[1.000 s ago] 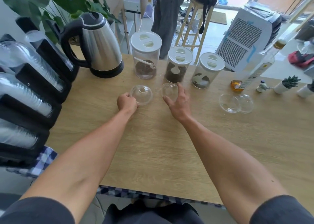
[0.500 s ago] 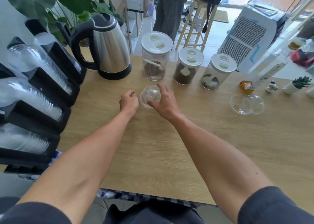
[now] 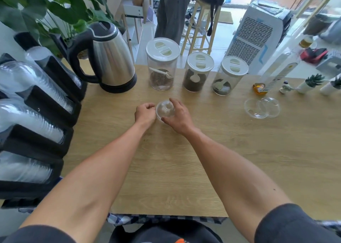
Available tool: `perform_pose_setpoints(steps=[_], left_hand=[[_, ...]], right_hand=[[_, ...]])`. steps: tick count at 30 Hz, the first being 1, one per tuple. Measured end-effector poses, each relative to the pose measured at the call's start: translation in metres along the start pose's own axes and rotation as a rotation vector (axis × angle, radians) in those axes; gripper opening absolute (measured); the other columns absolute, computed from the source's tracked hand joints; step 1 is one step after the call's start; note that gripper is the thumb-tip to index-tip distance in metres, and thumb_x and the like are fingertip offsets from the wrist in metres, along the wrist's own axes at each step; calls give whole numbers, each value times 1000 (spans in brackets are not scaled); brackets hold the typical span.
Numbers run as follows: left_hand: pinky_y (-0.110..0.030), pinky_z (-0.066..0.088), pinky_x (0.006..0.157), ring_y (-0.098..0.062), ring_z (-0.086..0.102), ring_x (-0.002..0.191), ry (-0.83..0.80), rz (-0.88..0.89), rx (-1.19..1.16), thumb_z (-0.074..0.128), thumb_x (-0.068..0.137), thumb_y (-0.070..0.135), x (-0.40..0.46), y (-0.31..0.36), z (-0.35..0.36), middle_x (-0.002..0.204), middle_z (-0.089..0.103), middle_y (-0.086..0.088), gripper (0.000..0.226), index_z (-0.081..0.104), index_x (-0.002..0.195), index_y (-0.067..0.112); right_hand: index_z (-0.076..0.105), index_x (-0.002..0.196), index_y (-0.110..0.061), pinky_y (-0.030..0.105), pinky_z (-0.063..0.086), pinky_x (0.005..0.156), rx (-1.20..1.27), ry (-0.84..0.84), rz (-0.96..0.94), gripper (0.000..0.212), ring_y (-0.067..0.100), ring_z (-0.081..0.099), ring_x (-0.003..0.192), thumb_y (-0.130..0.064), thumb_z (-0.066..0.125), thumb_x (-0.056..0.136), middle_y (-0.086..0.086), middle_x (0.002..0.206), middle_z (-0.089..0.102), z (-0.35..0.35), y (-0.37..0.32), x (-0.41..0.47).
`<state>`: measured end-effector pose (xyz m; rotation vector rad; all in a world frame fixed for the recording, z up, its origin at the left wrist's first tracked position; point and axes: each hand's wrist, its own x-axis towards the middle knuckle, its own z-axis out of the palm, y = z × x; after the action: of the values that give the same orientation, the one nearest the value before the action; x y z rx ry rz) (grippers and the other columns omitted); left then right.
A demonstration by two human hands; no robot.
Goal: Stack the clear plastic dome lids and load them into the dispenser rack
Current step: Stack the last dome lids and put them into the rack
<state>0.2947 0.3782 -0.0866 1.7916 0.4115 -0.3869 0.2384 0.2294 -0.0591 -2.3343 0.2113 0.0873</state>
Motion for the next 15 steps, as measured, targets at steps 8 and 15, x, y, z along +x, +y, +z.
perform_pose_setpoints(steps=[8,15], left_hand=[[-41,59,95,-29,74,101,68,16,85,69,82,12,-20,13,13,96,80,-3,14,71,76,25],[-35,52,99,-25,65,116,225,314,338,56,97,19,-37,29,22,125,72,-5,31,71,124,17]], right_hand=[[31,162,-23,22,34,103,110,-30,62,104,29,48,138,-12,83,72,14,151,48,-1,10,-6],[35,159,-17,44,38,118,164,151,144,83,27,43,145,-37,67,85,11,157,47,-30,24,-20]])
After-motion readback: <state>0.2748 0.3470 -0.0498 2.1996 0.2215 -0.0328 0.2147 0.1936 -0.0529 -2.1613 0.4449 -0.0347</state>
